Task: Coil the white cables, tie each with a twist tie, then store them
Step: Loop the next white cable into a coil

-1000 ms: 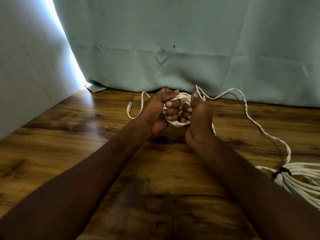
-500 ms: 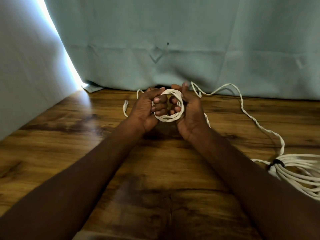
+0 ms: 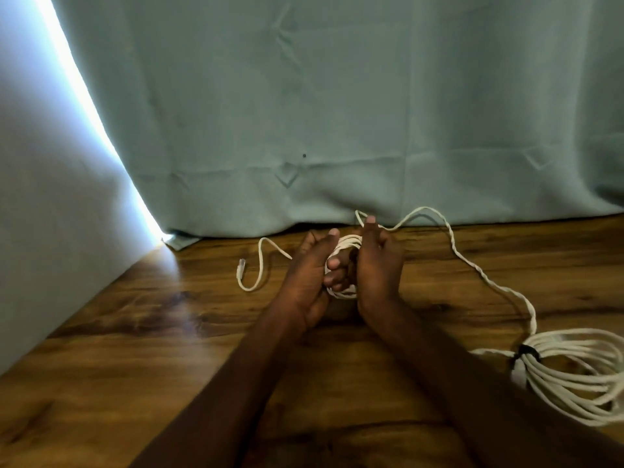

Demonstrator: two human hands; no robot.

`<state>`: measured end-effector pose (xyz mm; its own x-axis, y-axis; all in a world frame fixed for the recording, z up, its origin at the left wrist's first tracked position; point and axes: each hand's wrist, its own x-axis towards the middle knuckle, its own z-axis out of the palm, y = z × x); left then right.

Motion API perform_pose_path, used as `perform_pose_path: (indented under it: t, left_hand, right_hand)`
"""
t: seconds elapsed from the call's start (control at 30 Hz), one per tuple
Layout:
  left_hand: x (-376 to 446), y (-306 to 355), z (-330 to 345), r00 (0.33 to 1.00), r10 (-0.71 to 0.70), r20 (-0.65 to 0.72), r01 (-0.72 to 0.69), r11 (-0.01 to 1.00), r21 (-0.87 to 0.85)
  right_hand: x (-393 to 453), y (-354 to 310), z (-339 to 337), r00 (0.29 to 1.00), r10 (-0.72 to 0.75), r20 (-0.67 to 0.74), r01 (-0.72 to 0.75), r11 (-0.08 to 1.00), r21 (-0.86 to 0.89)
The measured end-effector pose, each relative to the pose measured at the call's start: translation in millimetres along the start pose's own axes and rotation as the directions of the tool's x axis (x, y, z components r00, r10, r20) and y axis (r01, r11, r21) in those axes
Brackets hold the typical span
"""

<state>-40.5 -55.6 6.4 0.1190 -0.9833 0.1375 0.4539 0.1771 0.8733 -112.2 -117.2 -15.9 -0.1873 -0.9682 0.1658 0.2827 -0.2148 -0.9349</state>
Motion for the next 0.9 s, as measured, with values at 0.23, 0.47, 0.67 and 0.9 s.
perform_pose_path:
  t: [0.23, 0.47, 0.67, 0.9]
  left_hand:
    - [-9.4, -0.6, 7.2, 0.99, -0.051, 0.133, 0.049, 0.999, 0.021]
    - [-14.6, 4.5, 10.2, 0.975, 0.0, 0.224, -0.033, 0.989, 0.141]
    - [-12.8, 9.3, 23.1, 0.971, 0.19, 0.144, -0.226, 0.924, 0.308]
    - [15.1, -1.0, 54.3, 0.974, 0.228, -0.021, -0.209, 0.922, 0.325]
  right_hand:
    - [10.7, -15.2, -8.9, 0.956, 0.268, -0.115, -0.257, 0.961, 0.105]
    - [7.5, -22.3, -6.5, 0.954, 0.292, -0.073, -0.265, 0.931, 0.253]
    - [4.0, -30.9, -4.0, 0.979, 0.201, -0.002, -0.187, 0.914, 0.359]
    - [18.1, -32.6, -19.6, 0.97, 0.226, -0.088, -0.17, 0.892, 0.419]
